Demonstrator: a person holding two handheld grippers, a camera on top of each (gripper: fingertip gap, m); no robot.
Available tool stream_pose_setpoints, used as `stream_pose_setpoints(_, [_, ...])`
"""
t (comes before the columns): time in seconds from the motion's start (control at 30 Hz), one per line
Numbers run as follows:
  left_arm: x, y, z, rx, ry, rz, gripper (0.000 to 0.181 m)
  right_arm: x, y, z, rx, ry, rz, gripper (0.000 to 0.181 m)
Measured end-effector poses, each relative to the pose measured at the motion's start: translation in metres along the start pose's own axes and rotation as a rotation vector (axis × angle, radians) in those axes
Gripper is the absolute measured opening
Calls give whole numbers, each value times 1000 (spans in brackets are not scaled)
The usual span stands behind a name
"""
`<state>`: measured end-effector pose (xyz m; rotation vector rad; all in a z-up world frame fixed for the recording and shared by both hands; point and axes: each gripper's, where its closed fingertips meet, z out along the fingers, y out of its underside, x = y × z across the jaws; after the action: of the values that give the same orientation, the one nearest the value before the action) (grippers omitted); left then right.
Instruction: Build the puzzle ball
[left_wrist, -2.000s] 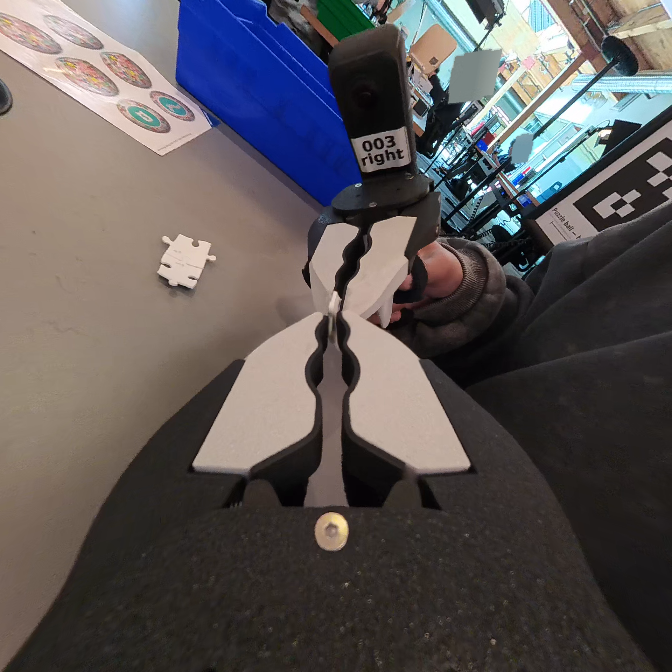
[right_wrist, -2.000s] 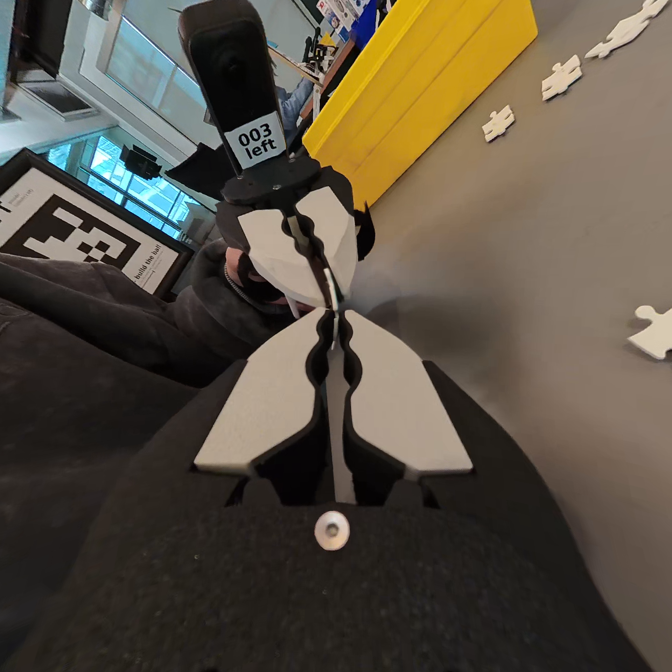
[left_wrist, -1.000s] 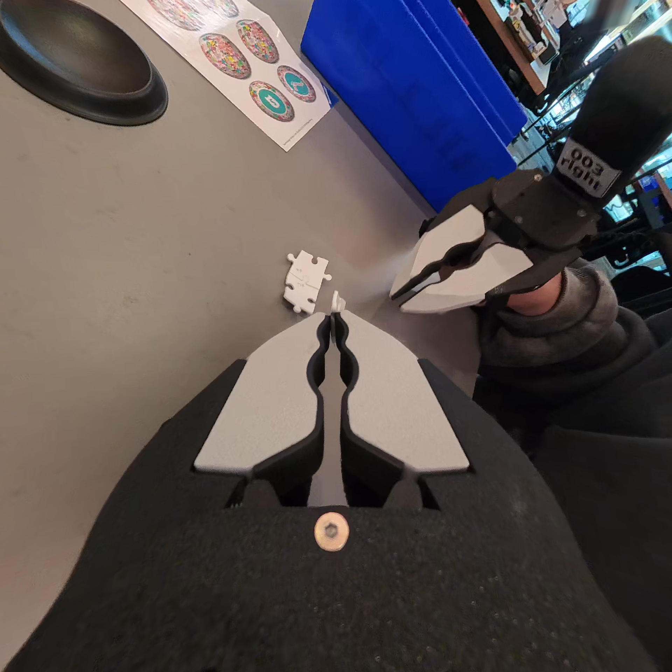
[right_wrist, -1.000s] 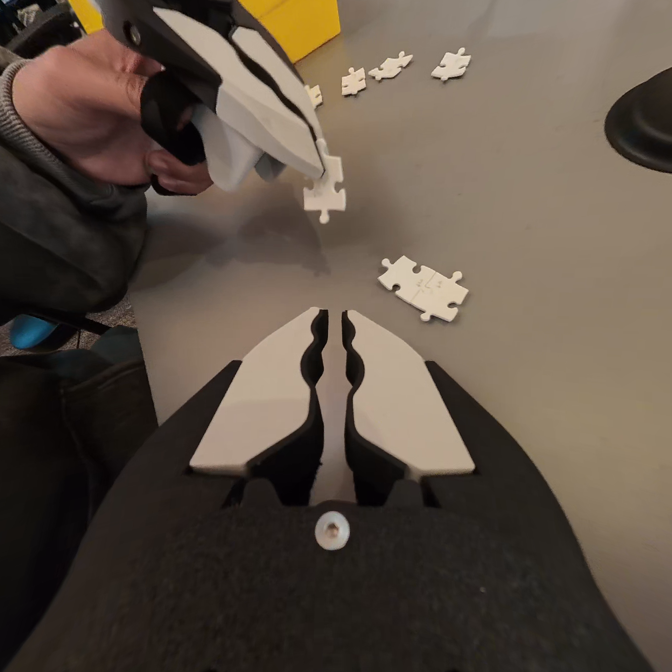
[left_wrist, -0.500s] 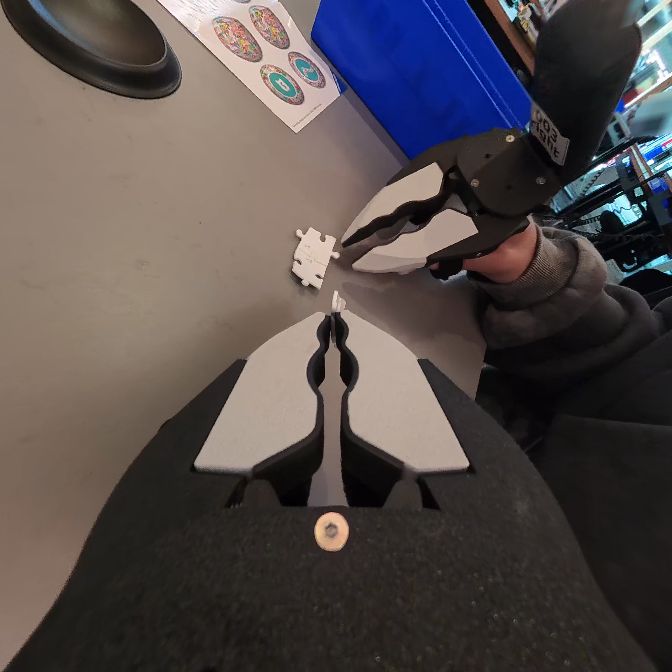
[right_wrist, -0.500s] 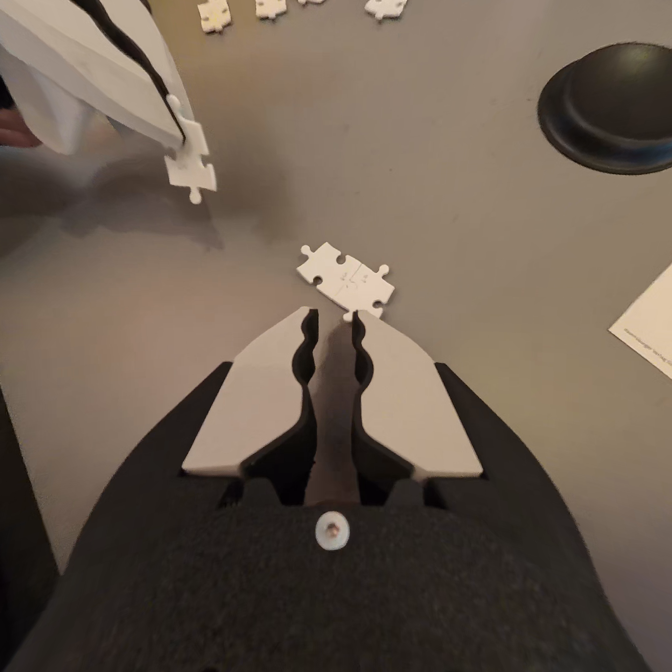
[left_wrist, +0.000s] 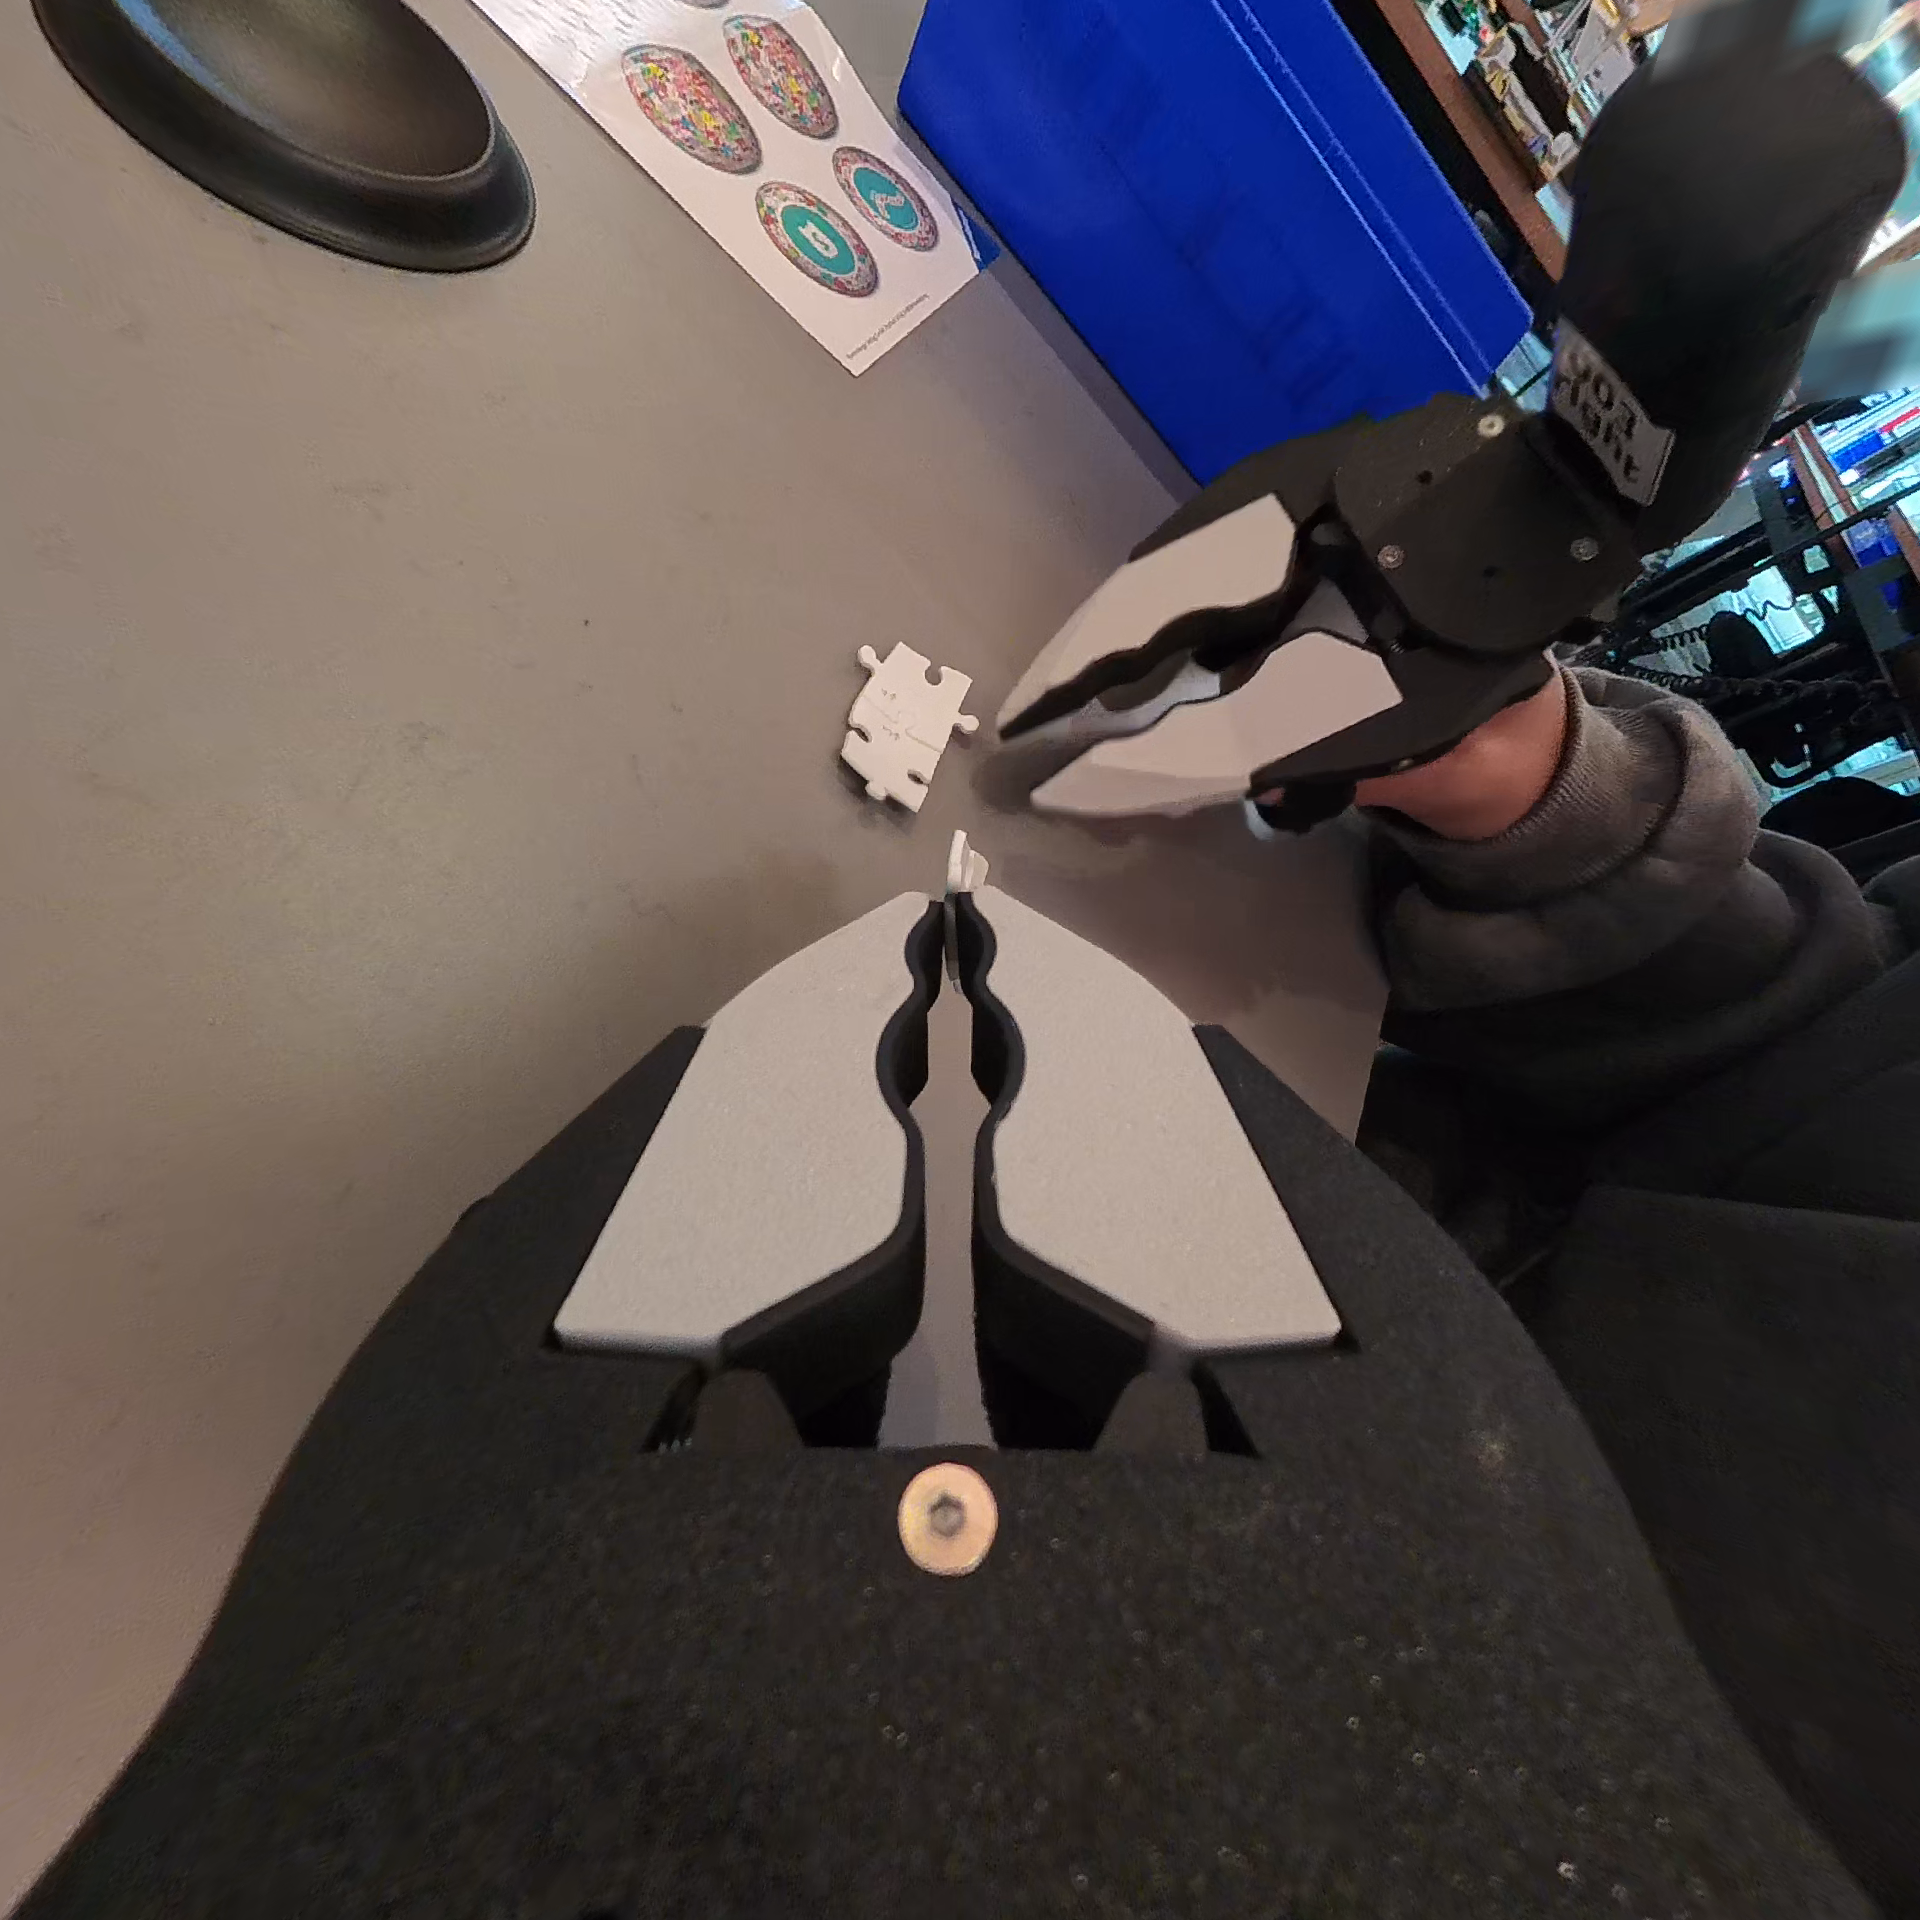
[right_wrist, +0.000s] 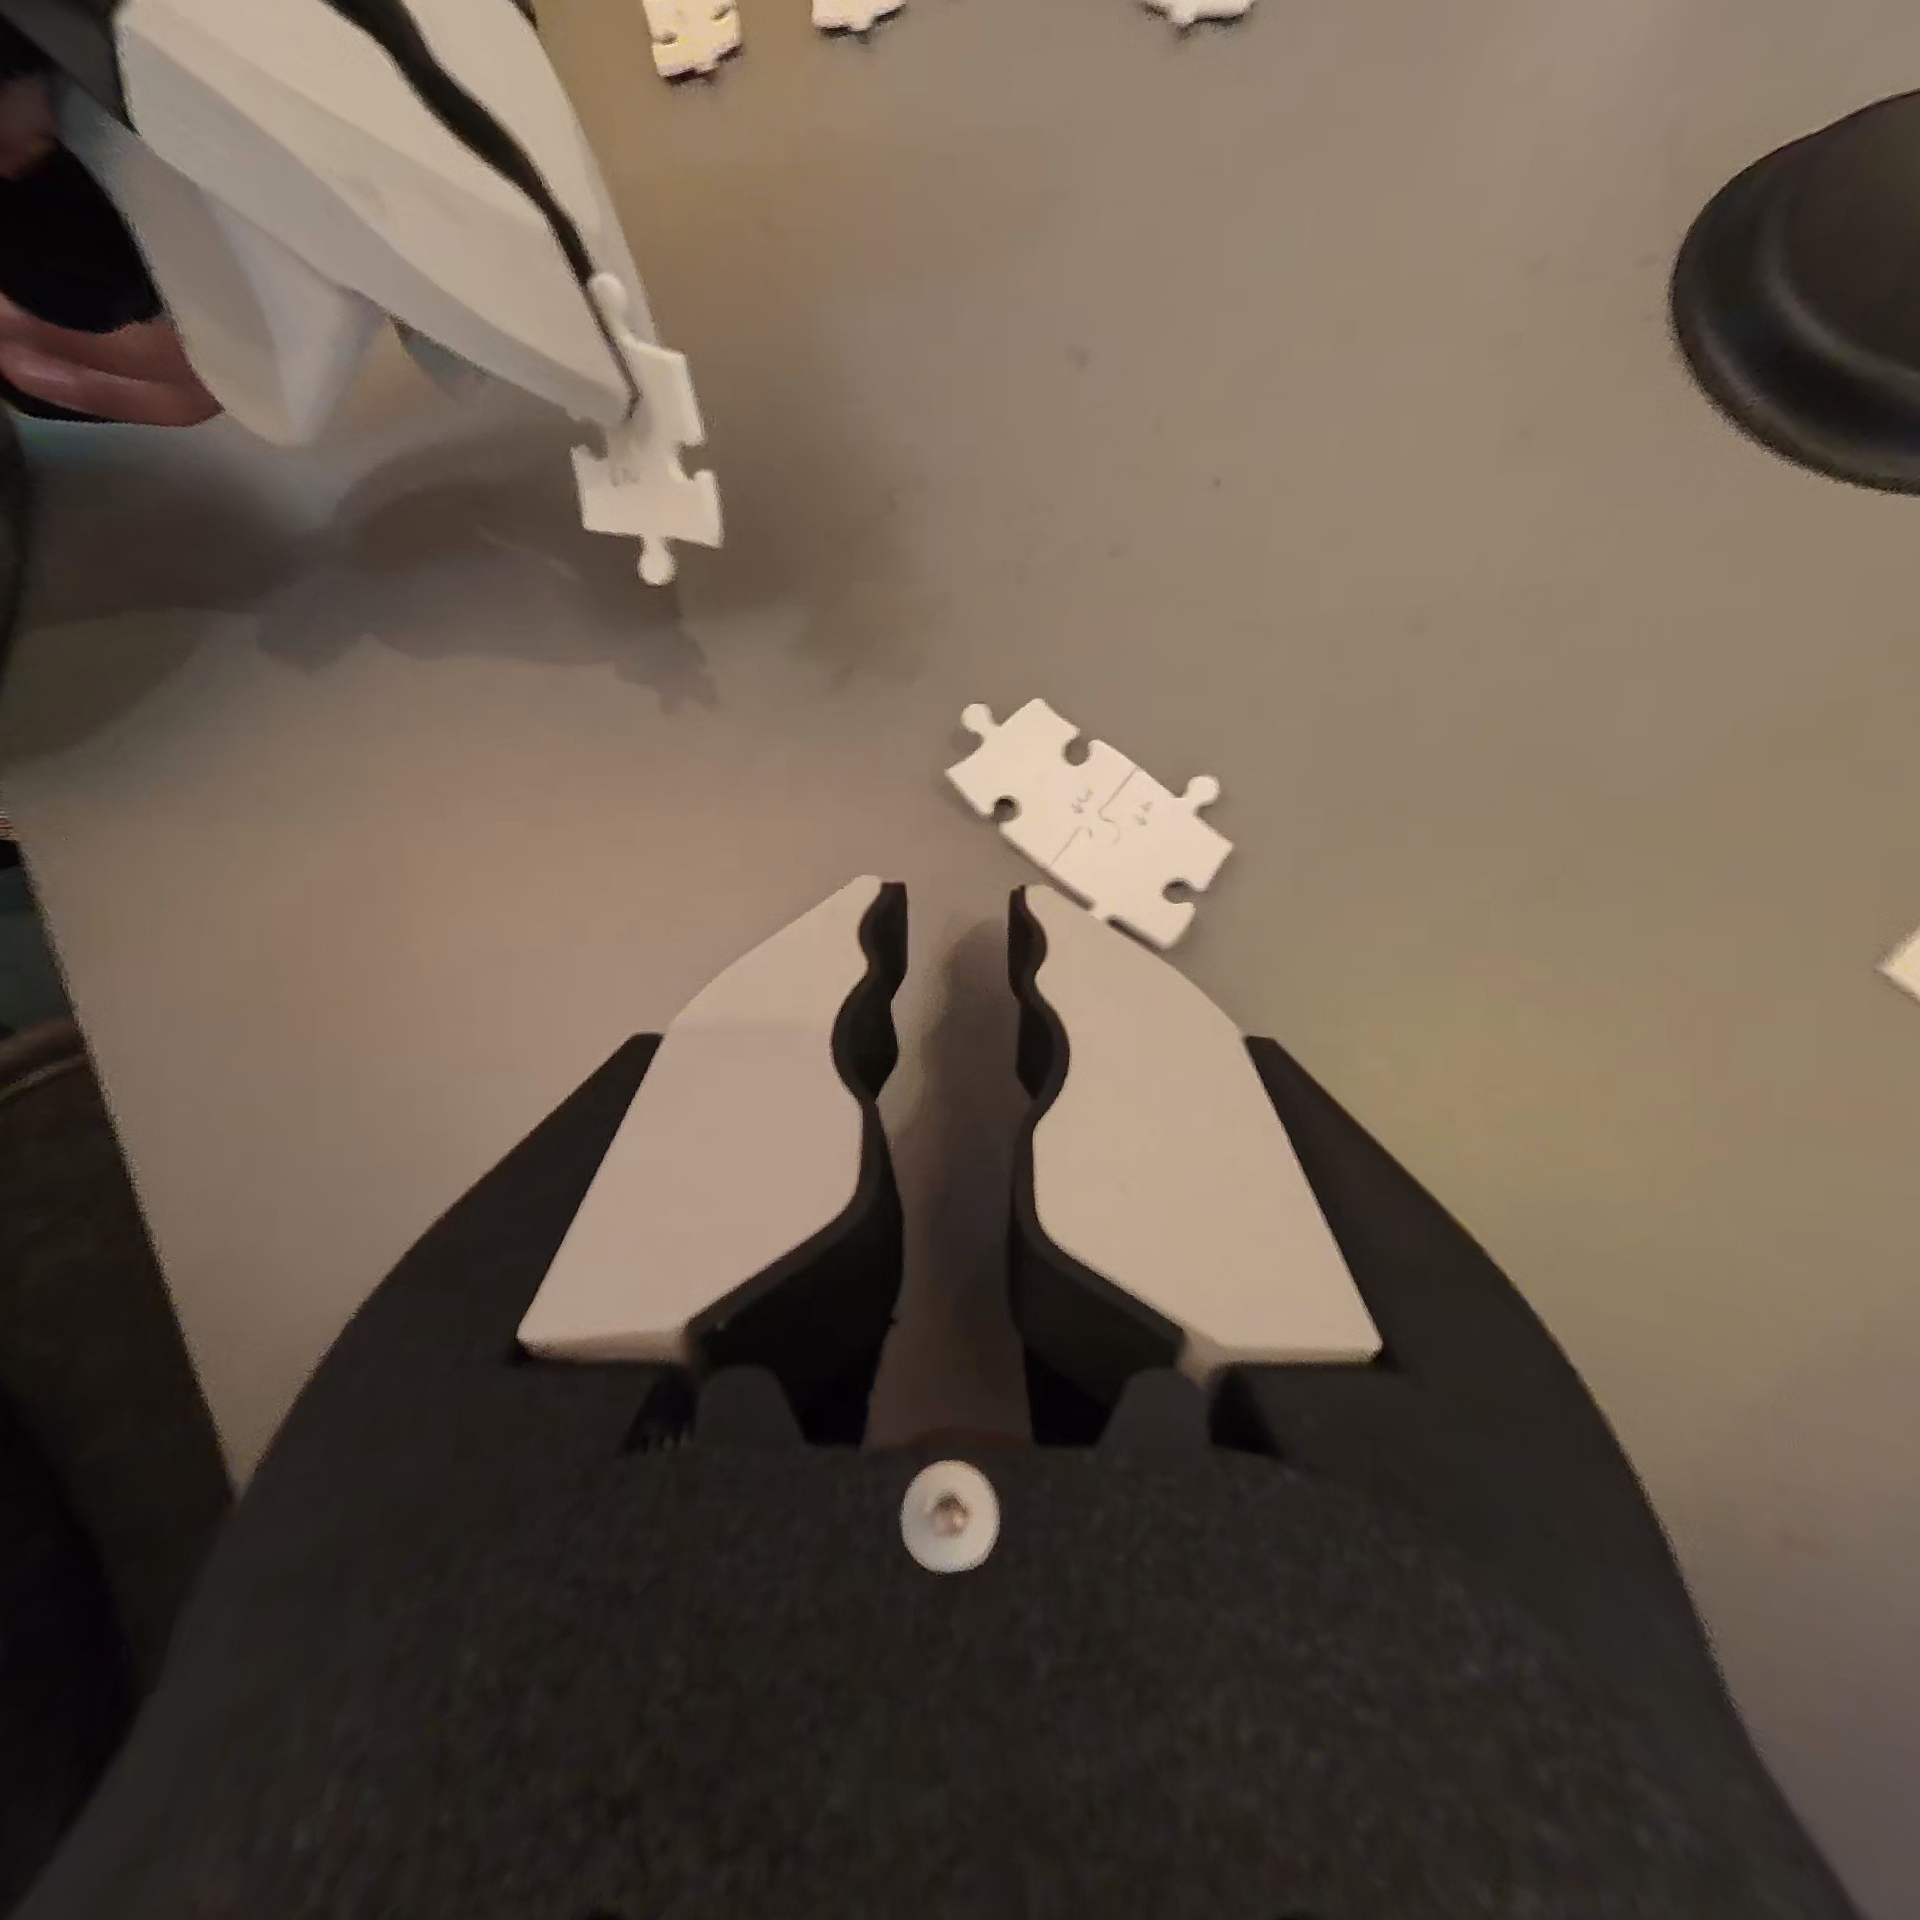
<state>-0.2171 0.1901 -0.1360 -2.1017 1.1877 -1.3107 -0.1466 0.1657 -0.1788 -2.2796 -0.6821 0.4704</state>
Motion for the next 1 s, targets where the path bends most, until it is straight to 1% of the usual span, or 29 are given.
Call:
stream_pose_setpoints(0.07, [0, 0, 0, 0, -2, 0, 2, 13, 0, -3, -4, 54, -7, 19])
stream_pose_setpoints(0.13, [0, 0, -1, 1, 2, 0, 2, 21, 2, -1, -15, 58, 22, 20])
stream_pose_setpoints(0.2, [0, 0, -1, 2, 2, -1, 2, 22, 6, 2, -30, 49, 35, 20])
stream_pose_setpoints(0.3, [-1, 0, -2, 6, 9, -8, 2, 23, 9, 5, -45, 81, -8, 20])
stream_pose_setpoints(0.37, [-1, 0, -2, 10, 14, -13, 2, 29, 7, 6, -53, 114, -32, 19])
stream_pose_setpoints(0.5, [-1, 0, -2, 12, 16, -19, 2, 35, 1, 7, -53, 115, -34, 20])
stream_pose_setpoints(0.6, [-1, 0, -2, 10, 15, -17, 2, 32, -3, 4, -39, 111, -45, 20])
stream_pose_setpoints(0.73, [-1, 0, -1, 11, 13, -22, 2, 21, 1, 3, -42, 78, -46, 19])
stream_pose_setpoints(0.83, [0, 0, 1, 7, 16, -22, 2, 15, -1, 2, -26, 81, -71, 18])
stream_pose_setpoints(1.0, [-2, 1, 5, 6, -11, -53, 2, 12, 1, 8, -49, 66, -78, 18])
